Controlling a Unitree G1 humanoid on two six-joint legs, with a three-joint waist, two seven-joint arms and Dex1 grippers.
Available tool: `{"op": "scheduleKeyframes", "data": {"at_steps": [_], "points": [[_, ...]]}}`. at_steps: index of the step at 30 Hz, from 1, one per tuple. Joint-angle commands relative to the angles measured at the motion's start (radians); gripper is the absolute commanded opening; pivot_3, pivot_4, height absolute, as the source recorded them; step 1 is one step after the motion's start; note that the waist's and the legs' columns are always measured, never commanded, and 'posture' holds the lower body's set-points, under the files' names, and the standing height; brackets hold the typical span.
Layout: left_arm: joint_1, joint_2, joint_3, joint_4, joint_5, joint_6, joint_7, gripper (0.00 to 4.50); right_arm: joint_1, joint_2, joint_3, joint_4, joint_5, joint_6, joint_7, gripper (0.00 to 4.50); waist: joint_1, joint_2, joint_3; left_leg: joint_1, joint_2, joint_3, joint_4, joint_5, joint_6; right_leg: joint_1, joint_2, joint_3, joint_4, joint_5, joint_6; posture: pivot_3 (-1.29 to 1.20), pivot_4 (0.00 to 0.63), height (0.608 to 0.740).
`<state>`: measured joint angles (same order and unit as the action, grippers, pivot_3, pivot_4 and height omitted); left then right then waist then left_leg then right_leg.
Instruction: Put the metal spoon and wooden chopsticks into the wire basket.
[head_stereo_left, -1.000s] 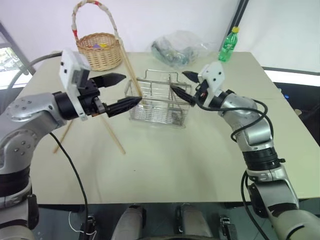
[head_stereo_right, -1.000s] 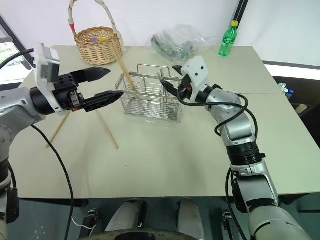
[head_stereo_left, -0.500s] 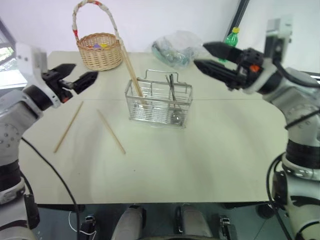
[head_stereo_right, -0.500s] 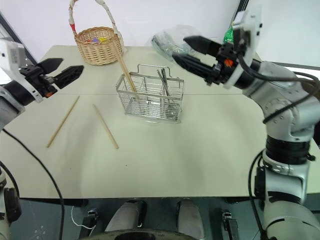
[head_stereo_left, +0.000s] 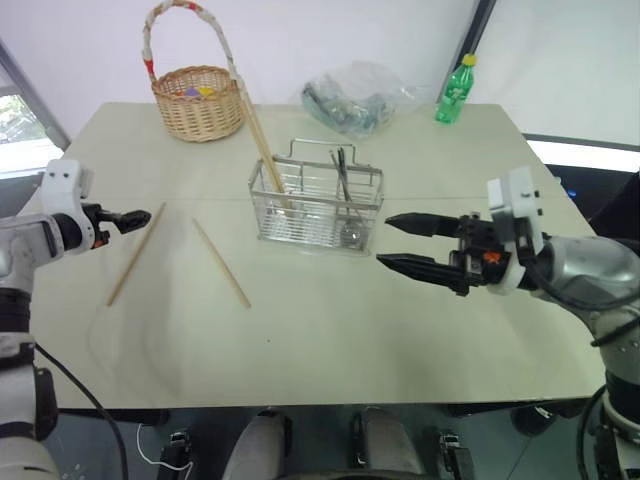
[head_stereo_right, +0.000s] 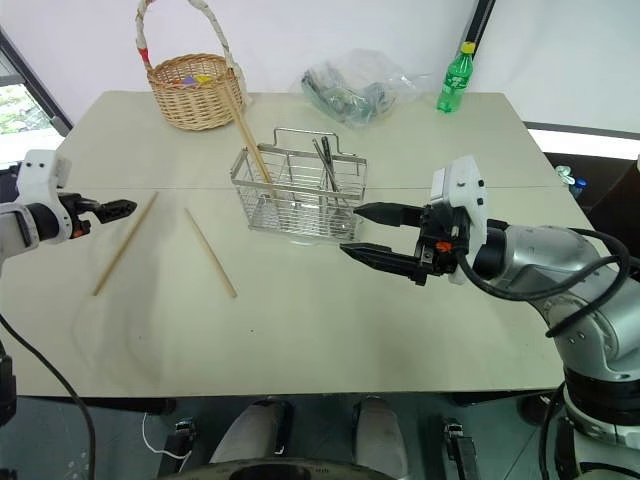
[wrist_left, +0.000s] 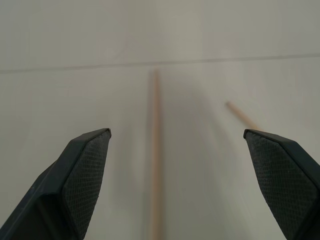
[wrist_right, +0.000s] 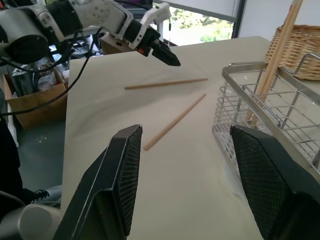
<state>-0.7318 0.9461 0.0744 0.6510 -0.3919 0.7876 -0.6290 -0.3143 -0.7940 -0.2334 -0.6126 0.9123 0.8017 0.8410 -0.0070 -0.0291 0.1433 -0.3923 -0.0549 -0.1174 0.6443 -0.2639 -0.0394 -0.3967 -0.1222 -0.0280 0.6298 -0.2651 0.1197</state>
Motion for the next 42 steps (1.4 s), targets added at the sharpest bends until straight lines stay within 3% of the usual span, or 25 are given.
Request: {"op": "scheduleKeyframes", "data": {"at_steps": [1,8,15,20,24,25,30,36,42], "points": [[-0.112,-0.031,-0.047,0.207,0.102,-0.101,-0.067,4.5,0.051,-0.023,-0.061,-0.062,0.045,0.002,-0.024,2.86,0.013,-0.001,0.0,0.0,-0.001,0.0,0.0,0.0,0.0,0.0,-0.001,-0.001,0.0,0.0,0.0,0.0,0.15,0.661],[-0.252,-0.113,-0.125,0.494,0.268,-0.261,-0.14,4.5,0.105,-0.036,-0.108,-0.104,0.111,0.004,-0.086,2.86,0.022,-0.005,0.0,-0.001,-0.001,0.0,0.001,0.0,0.001,0.001,-0.003,-0.001,-0.001,0.0,0.0,0.0,0.15,0.661],[-0.293,-0.158,-0.151,0.593,0.378,-0.357,-0.168,4.5,0.142,-0.037,-0.117,-0.137,0.147,-0.008,-0.149,2.86,0.021,-0.005,0.0,-0.001,-0.001,0.0,0.0,0.0,0.001,0.001,-0.005,-0.002,0.0,0.0,0.001,0.0,0.15,0.661],[-0.311,-0.176,-0.129,0.611,0.399,-0.376,-0.174,2.31,0.152,-0.033,-0.119,-0.134,0.156,-0.021,-0.177,2.9,0.021,-0.005,0.0,-0.001,-0.001,0.0,0.001,0.0,0.001,0.002,-0.006,-0.003,0.0,0.0,0.001,0.0,0.15,0.661],[-0.317,-0.183,-0.117,0.617,0.407,-0.384,-0.168,0.23,0.154,-0.034,-0.115,-0.132,0.153,-0.032,-0.184,2.9,0.021,-0.005,0.0,-0.001,-0.001,0.001,0.0,0.0,0.001,0.002,-0.006,-0.003,0.0,0.0,0.002,0.0,0.15,0.661],[-0.318,-0.185,-0.113,0.618,0.407,-0.385,-0.164,0.1,0.154,-0.034,-0.113,-0.13,0.151,-0.034,-0.184,2.9,0.021,-0.005,0.0,-0.001,-0.001,0.001,0.0,0.0,0.001,0.002,-0.006,-0.003,0.0,0.0,0.002,0.0,0.15,0.661],[-0.334,-0.185,-0.067,0.614,0.389,-0.392,-0.115,0.1,0.152,-0.031,-0.109,-0.122,0.144,-0.045,-0.189,2.9,0.021,-0.005,0.0,-0.001,-0.001,0.001,0.001,0.0,0.001,0.002,-0.005,-0.003,0.0,0.0,0.002,0.0,0.15,0.661],[-0.411,-0.186,0.148,0.565,0.244,-0.486,0.082,0.1,0.156,-0.036,-0.111,-0.11,0.134,-0.051,-0.192,2.9,0.022,-0.011,0.001,-0.002,-0.001,-0.001,0.001,0.0,0.001,0.002,-0.005,-0.004,0.0,0.0,0.002,0.0,0.15,0.661],[-0.463,-0.212,0.298,0.349,0.077,-0.415,0.055,0.1,0.137,-0.021,-0.095,-0.099,0.128,-0.06,-0.214,2.9,0.019,-0.011,0.001,-0.002,-0.002,0.0,0.001,0.0,0.001,0.002,-0.006,-0.004,0.0,0.001,0.004,0.0,0.15,0.661]]}}
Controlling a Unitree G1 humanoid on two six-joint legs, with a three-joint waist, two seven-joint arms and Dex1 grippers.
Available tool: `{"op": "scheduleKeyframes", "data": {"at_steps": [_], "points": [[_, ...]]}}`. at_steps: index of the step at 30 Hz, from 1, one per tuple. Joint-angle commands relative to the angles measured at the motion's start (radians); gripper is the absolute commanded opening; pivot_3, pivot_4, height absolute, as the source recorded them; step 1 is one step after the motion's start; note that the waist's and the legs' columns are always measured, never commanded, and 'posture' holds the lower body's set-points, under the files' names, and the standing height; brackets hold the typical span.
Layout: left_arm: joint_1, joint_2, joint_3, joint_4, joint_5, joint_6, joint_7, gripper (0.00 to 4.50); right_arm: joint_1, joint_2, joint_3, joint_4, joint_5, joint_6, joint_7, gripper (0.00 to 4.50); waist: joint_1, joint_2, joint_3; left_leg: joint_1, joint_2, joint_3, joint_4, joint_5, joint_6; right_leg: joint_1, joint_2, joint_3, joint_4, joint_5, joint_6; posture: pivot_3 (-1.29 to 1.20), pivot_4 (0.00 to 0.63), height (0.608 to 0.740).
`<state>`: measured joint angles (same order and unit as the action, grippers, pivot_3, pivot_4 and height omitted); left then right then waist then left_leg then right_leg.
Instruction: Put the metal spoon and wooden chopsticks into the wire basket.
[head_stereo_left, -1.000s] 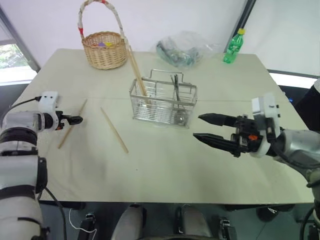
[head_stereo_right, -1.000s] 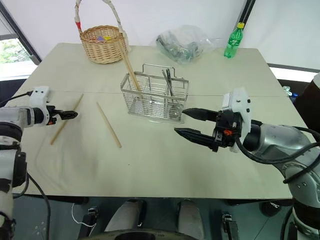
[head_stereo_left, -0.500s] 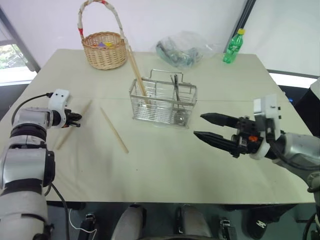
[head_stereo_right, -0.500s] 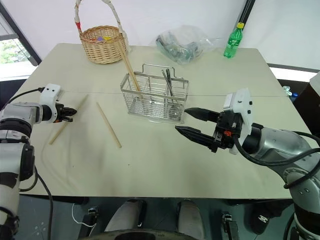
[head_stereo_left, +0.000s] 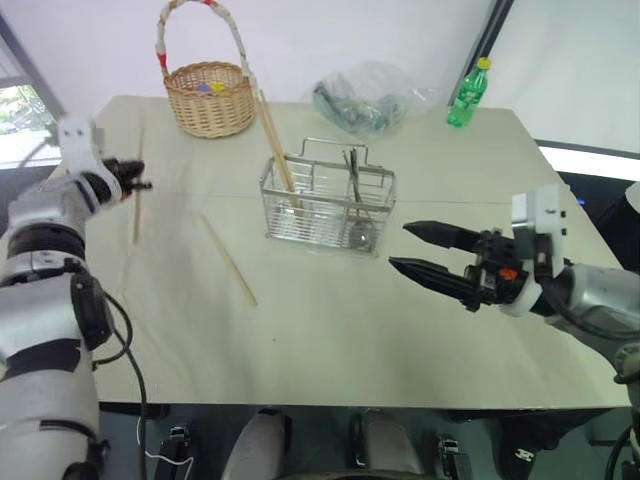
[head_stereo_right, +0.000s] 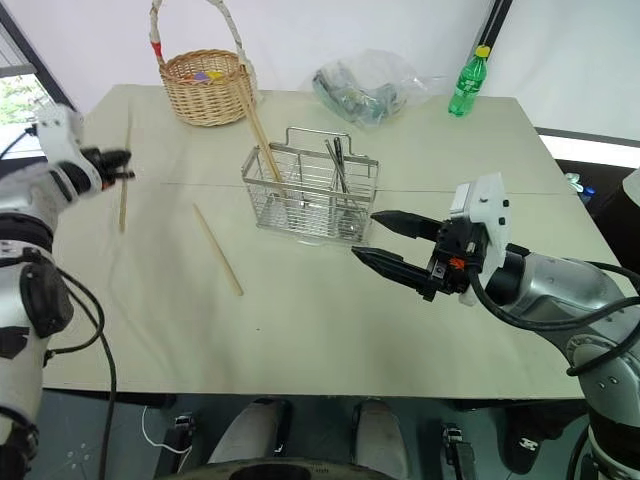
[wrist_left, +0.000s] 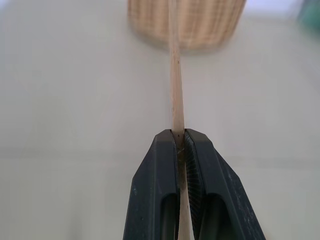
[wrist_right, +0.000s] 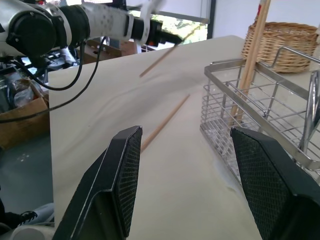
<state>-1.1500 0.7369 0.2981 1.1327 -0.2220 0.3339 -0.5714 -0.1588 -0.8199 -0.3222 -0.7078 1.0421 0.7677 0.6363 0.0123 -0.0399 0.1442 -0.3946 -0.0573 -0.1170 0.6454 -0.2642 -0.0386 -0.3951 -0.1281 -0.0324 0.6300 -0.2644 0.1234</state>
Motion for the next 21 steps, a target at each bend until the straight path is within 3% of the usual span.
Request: {"op": "scheduleKeyframes", "data": {"at_steps": [1,9,15,21], "points": [[-0.05,-0.011,0.102,-0.179,-0.127,0.063,0.008,0.1,-0.019,0.008,-0.001,-0.001,-0.005,-0.029,-0.011,2.9,0.0,0.0,0.0,0.0,0.0,0.0,0.0,0.0,0.0,0.0,0.0,0.0,0.0,0.0,0.0,0.0,0.15,0.661],[-0.117,-0.18,0.268,-0.581,-0.411,0.213,0.156,0.1,-0.025,0.034,0.027,0.006,-0.029,-0.049,-0.025,2.9,0.0,0.0,0.0,0.001,0.0,-0.001,0.001,0.0,0.0,0.001,0.001,0.0,0.0,0.0,0.001,0.0,0.15,0.661],[-0.094,-0.357,0.194,-0.758,-0.479,0.252,0.189,0.1,-0.016,0.04,0.021,-0.002,-0.035,-0.051,-0.047,2.9,0.002,0.001,0.0,0.003,0.0,0.0,0.002,0.0,0.0,0.004,0.001,0.0,0.0,0.001,0.001,0.0,0.15,0.661],[0.051,-0.452,0.056,-0.827,-0.4,0.175,0.139,0.1,0.015,0.039,-0.018,-0.033,0.0,-0.045,-0.098,2.9,-0.003,0.004,0.0,0.003,0.0,0.001,0.002,0.0,0.0,0.004,0.002,0.001,0.0,0.001,0.001,0.0,0.15,0.661]]}}
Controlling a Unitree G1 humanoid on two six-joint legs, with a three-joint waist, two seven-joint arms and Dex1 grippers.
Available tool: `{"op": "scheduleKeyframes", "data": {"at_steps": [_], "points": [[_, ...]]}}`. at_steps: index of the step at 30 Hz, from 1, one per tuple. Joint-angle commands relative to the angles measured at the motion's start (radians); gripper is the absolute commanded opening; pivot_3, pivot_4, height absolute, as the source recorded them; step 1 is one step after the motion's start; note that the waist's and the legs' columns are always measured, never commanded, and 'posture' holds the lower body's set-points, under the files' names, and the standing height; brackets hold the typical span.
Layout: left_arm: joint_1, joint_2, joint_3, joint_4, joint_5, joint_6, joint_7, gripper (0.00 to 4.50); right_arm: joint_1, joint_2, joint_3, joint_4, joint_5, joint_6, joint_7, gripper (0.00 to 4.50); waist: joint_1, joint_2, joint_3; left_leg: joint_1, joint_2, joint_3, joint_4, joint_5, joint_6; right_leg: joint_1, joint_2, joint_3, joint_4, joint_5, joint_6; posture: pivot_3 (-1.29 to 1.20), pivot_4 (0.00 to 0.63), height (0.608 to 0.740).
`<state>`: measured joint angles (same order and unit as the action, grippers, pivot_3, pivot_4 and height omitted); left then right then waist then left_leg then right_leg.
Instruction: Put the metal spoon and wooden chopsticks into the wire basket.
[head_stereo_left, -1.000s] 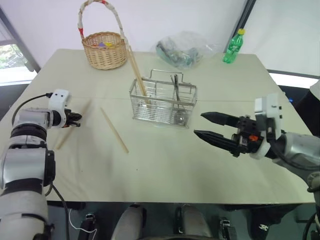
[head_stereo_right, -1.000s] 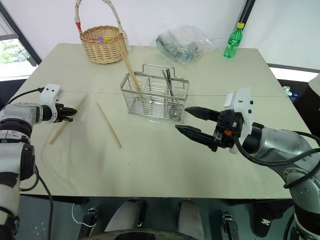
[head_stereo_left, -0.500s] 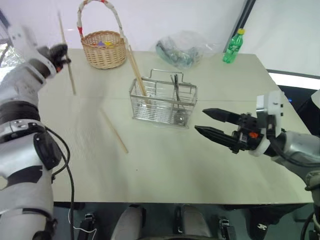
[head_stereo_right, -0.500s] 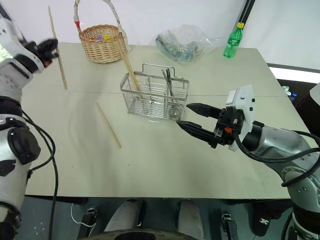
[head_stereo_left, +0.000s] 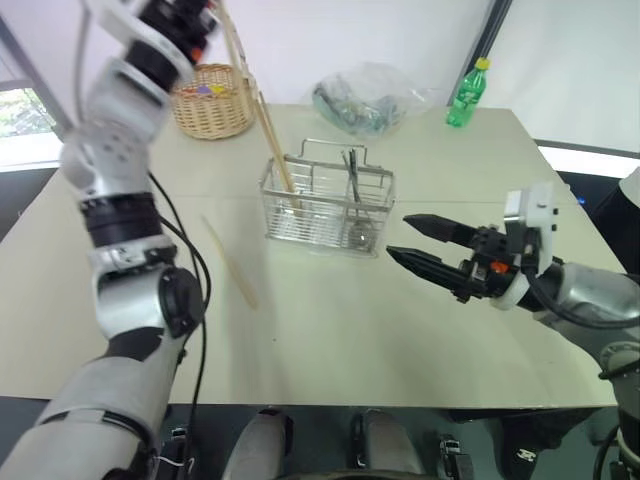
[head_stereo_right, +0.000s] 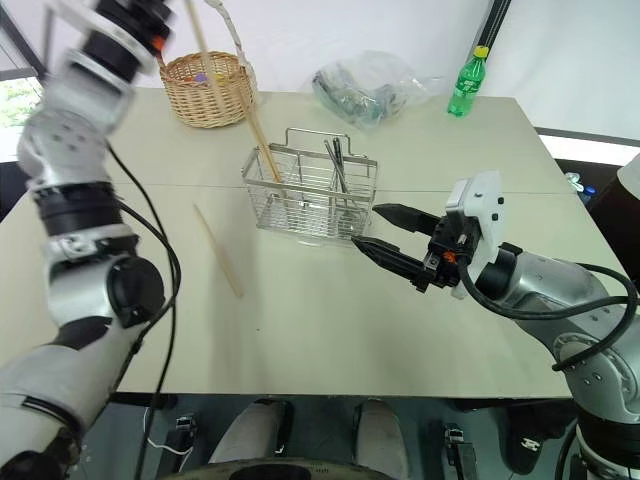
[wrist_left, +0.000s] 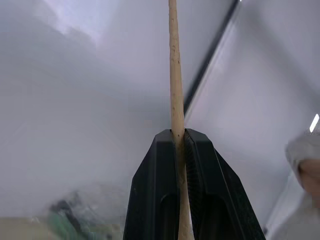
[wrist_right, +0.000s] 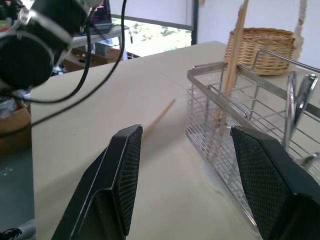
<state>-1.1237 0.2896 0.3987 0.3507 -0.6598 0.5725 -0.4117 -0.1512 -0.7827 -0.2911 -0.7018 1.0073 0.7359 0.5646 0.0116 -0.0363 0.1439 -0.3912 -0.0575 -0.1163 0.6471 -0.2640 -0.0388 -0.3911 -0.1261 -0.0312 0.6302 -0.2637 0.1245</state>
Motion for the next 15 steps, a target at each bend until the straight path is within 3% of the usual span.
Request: {"op": "scheduleKeyframes", "data": {"at_steps": [1,15], "points": [[0.043,-0.013,-0.067,-0.05,0.057,-0.087,-0.03,0.1,0.013,0.0,-0.059,-0.044,0.044,-0.012,-0.034,2.9,-0.003,0.0,0.0,0.0,0.0,0.0,0.0,0.0,0.0,-0.001,0.001,0.001,0.0,0.0,0.0,0.0,0.15,0.661],[0.08,-0.114,-0.177,0.123,0.184,-0.348,-0.134,0.1,0.069,-0.037,-0.132,-0.064,0.143,-0.01,-0.109,2.9,0.004,0.0,0.0,-0.002,0.0,0.0,0.0,0.0,0.001,0.001,0.001,0.0,-0.002,0.0,-0.001,0.0,0.15,0.661]]}}
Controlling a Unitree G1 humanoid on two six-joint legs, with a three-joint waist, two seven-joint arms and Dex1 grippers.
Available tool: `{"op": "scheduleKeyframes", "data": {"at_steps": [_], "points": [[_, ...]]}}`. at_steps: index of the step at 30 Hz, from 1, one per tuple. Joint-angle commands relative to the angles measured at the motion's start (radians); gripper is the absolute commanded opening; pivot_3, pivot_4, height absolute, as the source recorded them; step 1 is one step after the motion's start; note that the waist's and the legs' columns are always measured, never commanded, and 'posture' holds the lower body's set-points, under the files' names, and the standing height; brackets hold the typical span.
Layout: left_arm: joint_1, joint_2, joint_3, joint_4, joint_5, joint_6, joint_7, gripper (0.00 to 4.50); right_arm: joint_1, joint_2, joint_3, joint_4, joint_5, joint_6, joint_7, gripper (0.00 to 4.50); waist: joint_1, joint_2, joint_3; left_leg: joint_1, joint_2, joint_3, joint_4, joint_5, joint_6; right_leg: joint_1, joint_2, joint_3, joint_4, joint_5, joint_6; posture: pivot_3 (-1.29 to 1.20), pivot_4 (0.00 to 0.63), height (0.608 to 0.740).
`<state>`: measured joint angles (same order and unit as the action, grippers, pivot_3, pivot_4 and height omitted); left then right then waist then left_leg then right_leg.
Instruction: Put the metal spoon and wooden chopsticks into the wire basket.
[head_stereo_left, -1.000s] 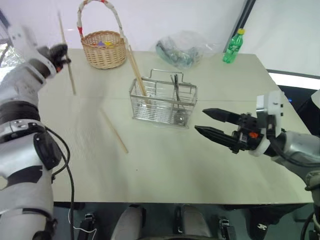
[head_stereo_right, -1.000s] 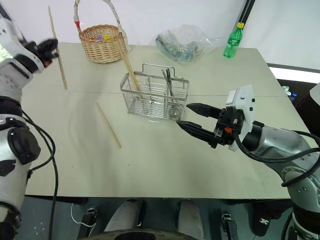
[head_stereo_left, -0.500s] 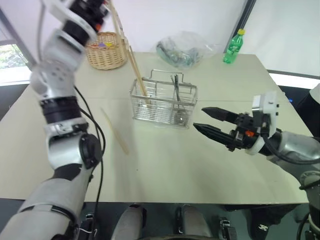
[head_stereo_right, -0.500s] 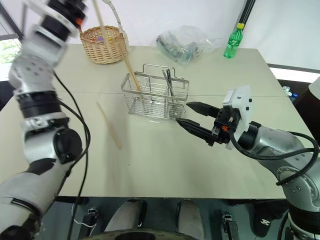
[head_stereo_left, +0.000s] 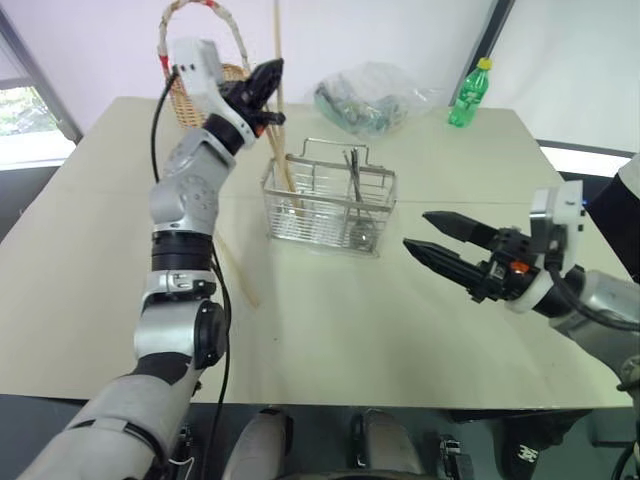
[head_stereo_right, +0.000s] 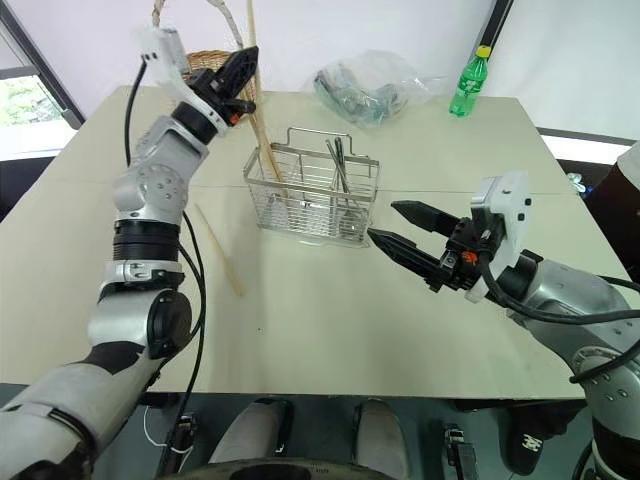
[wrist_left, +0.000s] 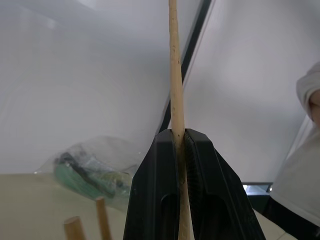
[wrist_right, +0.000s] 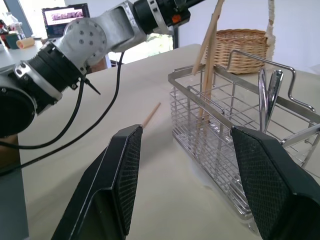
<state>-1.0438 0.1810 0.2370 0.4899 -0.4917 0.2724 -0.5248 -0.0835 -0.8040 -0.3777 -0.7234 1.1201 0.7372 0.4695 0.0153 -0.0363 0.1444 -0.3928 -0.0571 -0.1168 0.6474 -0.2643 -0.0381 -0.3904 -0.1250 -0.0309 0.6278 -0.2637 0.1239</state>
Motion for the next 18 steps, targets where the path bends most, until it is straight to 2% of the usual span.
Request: {"op": "scheduleKeyframes", "data": {"at_steps": [1,3,6,12,15,18], "points": [[0.008,-0.009,-0.022,-0.019,0.021,-0.059,-0.028,0.1,0.008,-0.017,-0.051,-0.043,0.034,-0.013,-0.015,2.9,-0.001,0.0,0.0,0.0,0.0,0.0,0.0,0.0,0.0,0.0,0.0,0.0,0.0,0.0,0.0,0.0,0.15,0.661],[0.017,-0.017,-0.022,-0.026,0.015,-0.064,-0.033,0.1,0.02,-0.018,-0.061,-0.042,0.037,-0.018,-0.013,2.9,-0.003,0.0,0.0,0.0,0.0,0.0,0.0,0.0,0.0,0.0,0.0,0.0,0.0,0.0,0.0,0.0,0.15,0.661],[0.024,-0.016,-0.013,-0.042,0.006,-0.045,-0.024,1.15,0.041,-0.014,-0.069,-0.032,0.022,-0.029,0.002,2.9,-0.002,0.0,0.0,0.0,0.001,0.0,0.0,0.0,0.0,0.0,0.0,0.0,0.0,0.0,0.0,0.0,0.15,0.661],[0.046,-0.011,-0.005,-0.092,-0.008,-0.016,-0.018,4.12,0.052,-0.008,-0.063,-0.012,0.002,-0.048,0.027,2.9,-0.001,0.0,0.0,0.0,0.001,0.0,0.0,0.0,0.0,0.0,0.001,0.0,0.0,0.0,0.0,0.0,0.15,0.661],[0.049,0.006,0.007,-0.125,-0.02,0.025,0.011,4.12,0.045,-0.004,-0.043,0.0,-0.017,-0.056,0.037,2.9,-0.001,0.0,0.0,0.0,0.001,0.0,0.0,0.0,0.0,0.0,0.001,0.0,0.0,0.0,0.0,0.0,0.15,0.661],[0.026,0.061,0.029,-0.193,-0.03,0.114,0.082,4.12,0.027,0.002,-0.026,0.006,-0.027,-0.059,0.041,2.9,-0.004,0.0,0.0,0.0,0.001,0.0,0.0,0.0,0.0,0.0,0.001,0.0,0.0,0.0,0.0,0.0,0.15,0.661]]}}
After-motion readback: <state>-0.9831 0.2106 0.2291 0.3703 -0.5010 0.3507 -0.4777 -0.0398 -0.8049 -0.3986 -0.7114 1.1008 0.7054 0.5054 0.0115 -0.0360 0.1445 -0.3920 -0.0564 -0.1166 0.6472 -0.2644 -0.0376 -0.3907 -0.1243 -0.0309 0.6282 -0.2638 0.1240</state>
